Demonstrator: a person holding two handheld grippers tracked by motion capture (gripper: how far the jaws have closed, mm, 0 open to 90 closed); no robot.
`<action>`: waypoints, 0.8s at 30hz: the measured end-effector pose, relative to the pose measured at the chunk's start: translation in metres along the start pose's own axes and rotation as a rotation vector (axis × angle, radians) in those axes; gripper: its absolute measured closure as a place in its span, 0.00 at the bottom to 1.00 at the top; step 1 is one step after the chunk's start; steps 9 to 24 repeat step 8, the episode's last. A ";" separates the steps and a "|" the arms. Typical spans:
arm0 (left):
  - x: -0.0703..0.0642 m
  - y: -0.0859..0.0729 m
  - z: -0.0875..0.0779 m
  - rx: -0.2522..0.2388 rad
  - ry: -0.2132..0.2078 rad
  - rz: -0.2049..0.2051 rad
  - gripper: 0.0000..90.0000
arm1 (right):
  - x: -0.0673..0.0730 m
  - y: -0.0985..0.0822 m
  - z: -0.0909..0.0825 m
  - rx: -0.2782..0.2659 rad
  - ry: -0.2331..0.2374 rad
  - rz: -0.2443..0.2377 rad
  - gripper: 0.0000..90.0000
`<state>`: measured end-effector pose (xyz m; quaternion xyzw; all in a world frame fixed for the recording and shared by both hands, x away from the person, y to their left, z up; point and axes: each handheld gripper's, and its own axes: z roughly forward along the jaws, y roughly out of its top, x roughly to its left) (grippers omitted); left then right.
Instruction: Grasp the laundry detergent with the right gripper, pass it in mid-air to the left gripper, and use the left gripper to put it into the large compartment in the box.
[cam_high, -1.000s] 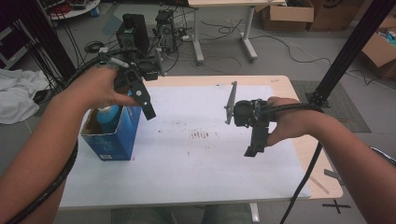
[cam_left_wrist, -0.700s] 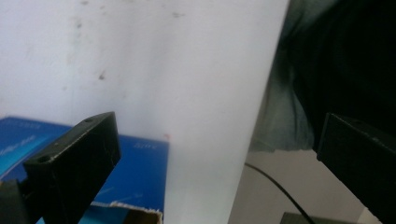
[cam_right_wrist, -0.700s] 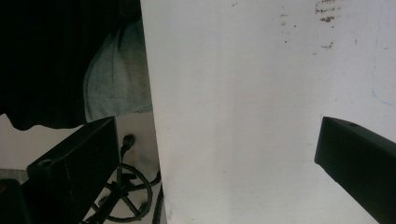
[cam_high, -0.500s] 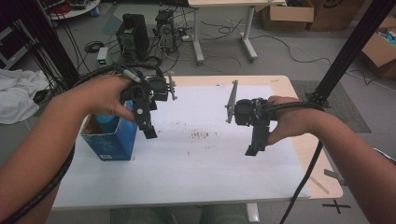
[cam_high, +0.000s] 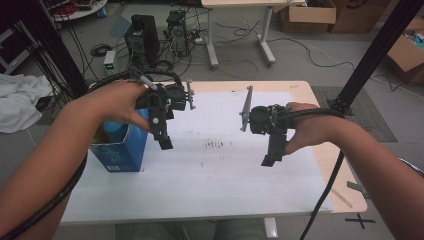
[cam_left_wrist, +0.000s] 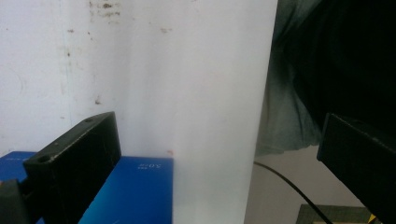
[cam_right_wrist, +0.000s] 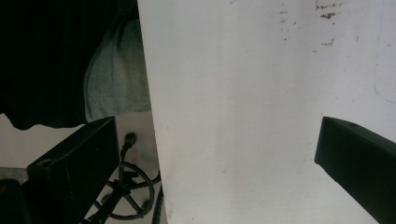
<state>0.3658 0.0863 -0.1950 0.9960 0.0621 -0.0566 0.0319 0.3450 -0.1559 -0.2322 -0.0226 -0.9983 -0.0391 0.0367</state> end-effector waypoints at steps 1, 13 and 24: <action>0.000 0.000 0.000 0.000 0.000 0.001 0.00 | -0.001 0.000 0.000 0.000 -0.001 0.001 0.00; 0.003 0.000 0.000 -0.003 -0.001 0.000 0.00 | -0.004 0.002 0.001 0.000 0.003 0.001 0.00; 0.003 0.000 0.000 -0.003 -0.001 0.000 0.00 | -0.004 0.002 0.001 0.000 0.003 0.001 0.00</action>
